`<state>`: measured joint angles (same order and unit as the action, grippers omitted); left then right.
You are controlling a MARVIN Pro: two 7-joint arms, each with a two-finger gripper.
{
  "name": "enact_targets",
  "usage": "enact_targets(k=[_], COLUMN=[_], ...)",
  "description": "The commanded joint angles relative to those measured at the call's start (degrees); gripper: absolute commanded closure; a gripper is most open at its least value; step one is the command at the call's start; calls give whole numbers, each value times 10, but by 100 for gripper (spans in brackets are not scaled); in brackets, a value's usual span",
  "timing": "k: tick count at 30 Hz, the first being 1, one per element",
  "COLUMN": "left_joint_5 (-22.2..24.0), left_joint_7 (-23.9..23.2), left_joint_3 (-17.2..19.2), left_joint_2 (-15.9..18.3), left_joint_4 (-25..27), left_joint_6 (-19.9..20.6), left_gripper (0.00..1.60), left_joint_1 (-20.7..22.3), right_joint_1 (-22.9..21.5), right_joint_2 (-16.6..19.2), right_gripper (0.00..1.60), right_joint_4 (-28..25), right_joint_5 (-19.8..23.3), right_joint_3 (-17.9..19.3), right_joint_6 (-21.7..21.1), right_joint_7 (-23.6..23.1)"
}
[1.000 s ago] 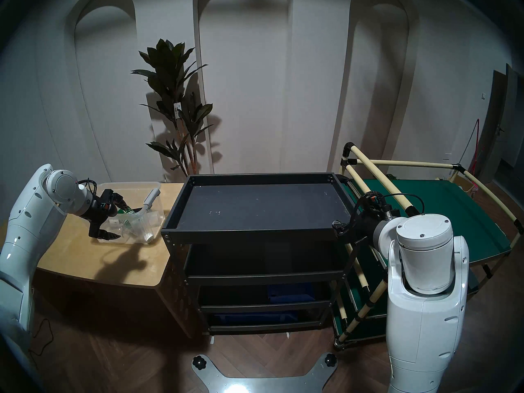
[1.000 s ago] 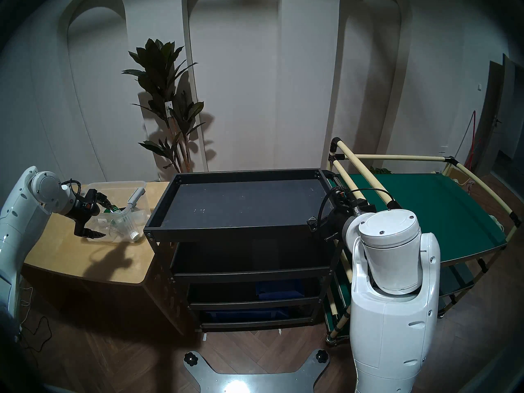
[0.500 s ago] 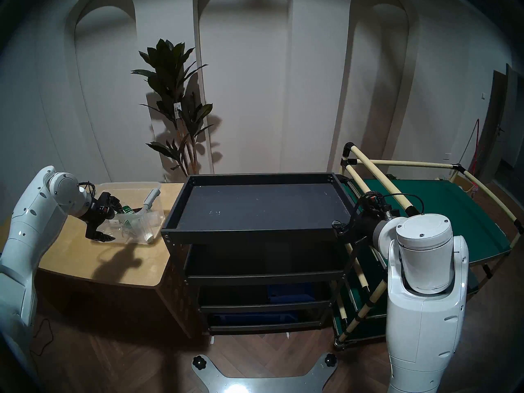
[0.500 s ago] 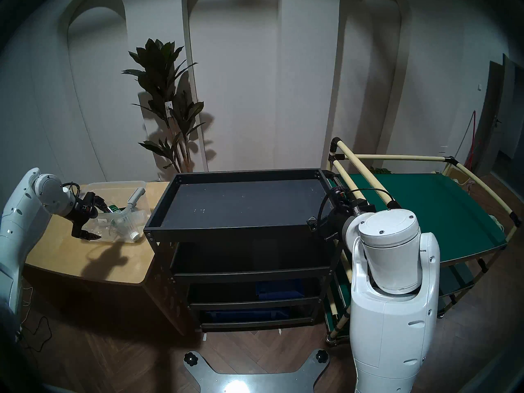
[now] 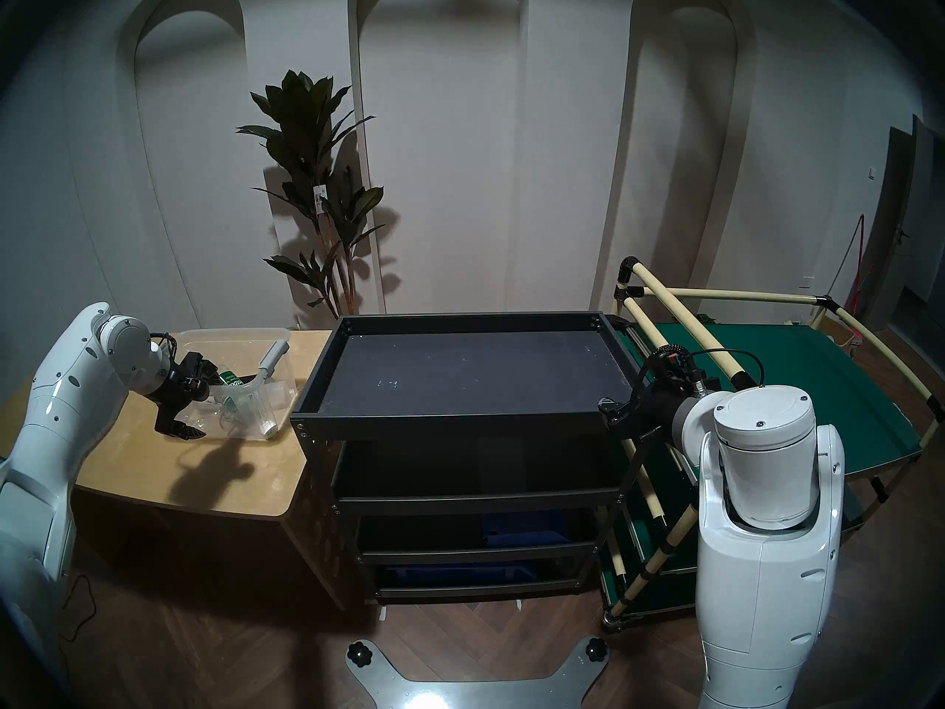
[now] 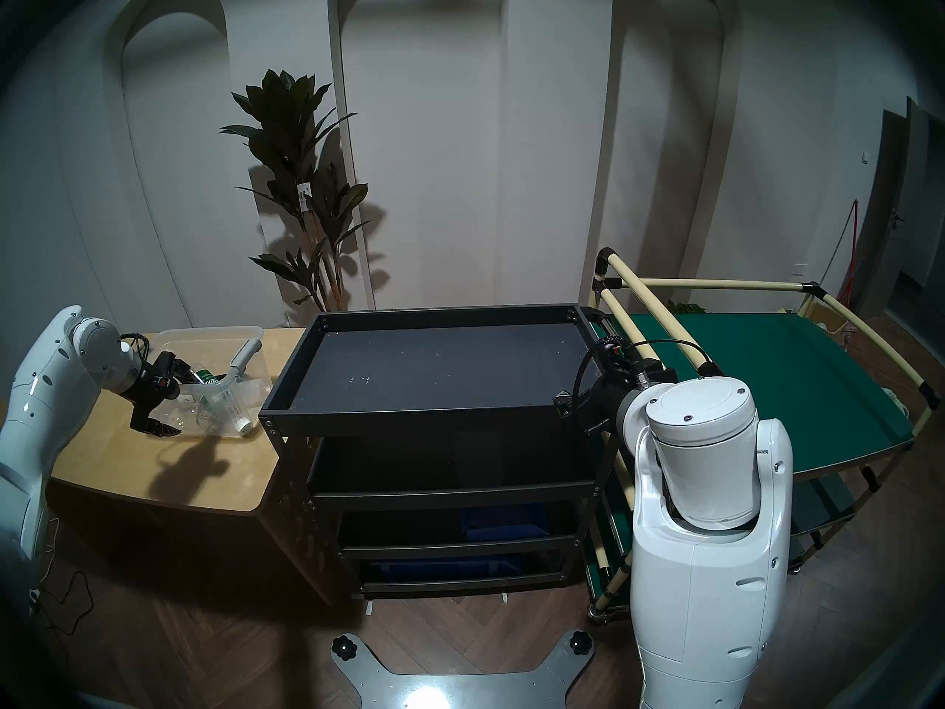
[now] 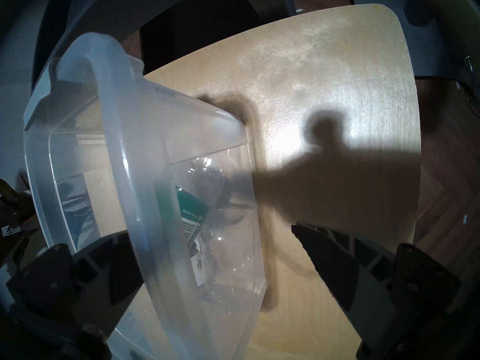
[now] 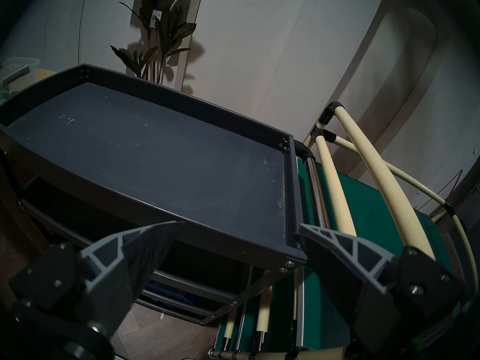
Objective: Put the storage box onto the shelf
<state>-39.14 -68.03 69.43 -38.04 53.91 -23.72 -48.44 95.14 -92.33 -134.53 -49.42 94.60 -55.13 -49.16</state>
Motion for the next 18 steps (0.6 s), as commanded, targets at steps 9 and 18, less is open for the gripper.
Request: enact_targets(k=[9, 18], left_joint_5=[-41, -65], left_joint_7=[17, 28], left_joint_3=[-29, -50], left_joint_2=[-30, -47], left_joint_4=[-41, -70], left_joint_6=[-16, -26], left_gripper=[0, 0], left_joint_1=[53, 71], right_joint_1=[-5, -5], right_joint_2=[1, 1], right_gripper=[0, 0], right_joint_4=[-8, -8], right_joint_5=[0, 0], right_joint_3=[0, 0], right_joint_6=[1, 1], right_joint_7=[1, 1])
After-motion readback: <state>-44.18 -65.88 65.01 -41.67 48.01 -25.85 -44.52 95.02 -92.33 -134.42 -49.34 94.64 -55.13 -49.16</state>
